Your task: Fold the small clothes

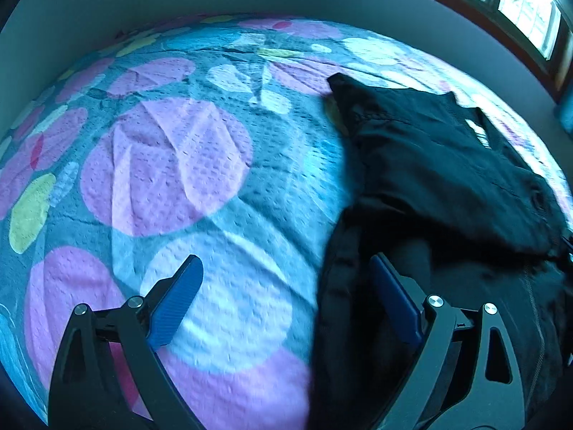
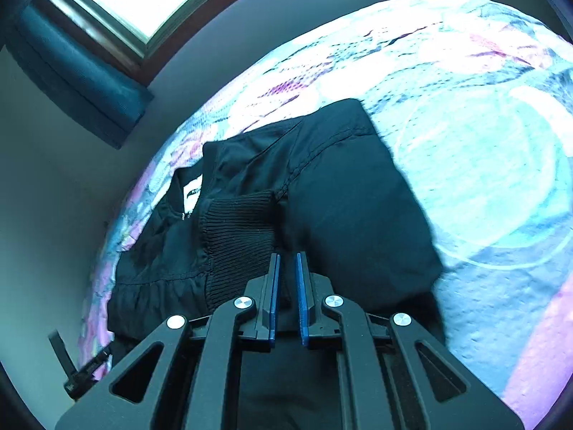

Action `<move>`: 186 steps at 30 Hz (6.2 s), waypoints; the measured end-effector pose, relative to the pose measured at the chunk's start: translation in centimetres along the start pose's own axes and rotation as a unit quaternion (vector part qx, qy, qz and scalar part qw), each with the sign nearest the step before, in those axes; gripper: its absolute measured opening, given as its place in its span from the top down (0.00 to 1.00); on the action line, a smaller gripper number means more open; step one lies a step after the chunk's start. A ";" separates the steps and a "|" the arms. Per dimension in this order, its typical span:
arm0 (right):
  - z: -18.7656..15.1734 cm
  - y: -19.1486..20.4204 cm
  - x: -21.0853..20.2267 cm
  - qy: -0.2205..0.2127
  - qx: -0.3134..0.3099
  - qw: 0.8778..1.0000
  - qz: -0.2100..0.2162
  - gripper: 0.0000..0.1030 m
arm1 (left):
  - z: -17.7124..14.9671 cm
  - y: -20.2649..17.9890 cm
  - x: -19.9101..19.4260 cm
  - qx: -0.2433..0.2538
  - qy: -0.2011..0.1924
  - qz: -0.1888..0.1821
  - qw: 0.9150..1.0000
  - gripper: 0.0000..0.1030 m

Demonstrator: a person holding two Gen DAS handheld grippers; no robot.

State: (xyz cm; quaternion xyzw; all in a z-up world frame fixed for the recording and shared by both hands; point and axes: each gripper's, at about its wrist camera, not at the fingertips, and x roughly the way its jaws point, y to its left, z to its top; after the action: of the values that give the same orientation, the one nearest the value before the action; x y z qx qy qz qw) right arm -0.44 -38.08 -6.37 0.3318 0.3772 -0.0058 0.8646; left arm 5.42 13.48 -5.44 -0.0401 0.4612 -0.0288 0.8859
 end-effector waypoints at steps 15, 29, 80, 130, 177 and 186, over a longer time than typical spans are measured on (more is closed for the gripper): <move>-5.9 -9.9 -8.5 0.058 0.042 0.995 0.076 0.48 | -5.6 0.1 -3.2 -0.006 0.046 -0.220 0.974 0.09; -9.6 -5.7 -7.1 0.164 -0.024 0.969 0.184 0.39 | -8.3 -1.6 -4.1 0.025 0.076 -0.356 0.931 0.08; -9.0 -3.6 -13.1 0.111 0.028 0.931 0.348 0.88 | -6.0 -3.3 -12.7 -0.024 0.019 -0.412 0.911 0.89; 11.0 1.6 7.6 0.079 -0.165 0.973 0.139 0.44 | 13.5 -8.5 7.9 0.150 -0.001 -0.249 0.957 0.23; 18.9 1.0 20.1 0.081 -0.077 0.992 0.058 0.90 | 20.7 -11.9 16.0 0.095 -0.037 -0.077 0.992 0.89; 19.1 0.3 20.5 0.089 -0.056 0.992 0.068 0.89 | 20.6 -11.6 16.4 0.084 -0.033 -0.084 0.992 0.87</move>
State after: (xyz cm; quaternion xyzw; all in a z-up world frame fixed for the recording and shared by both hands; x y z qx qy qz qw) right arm 26.65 -43.96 -10.23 0.3064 0.4294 0.1037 0.8432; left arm 31.58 1.40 -5.89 -0.0056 0.4225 -0.1406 0.8954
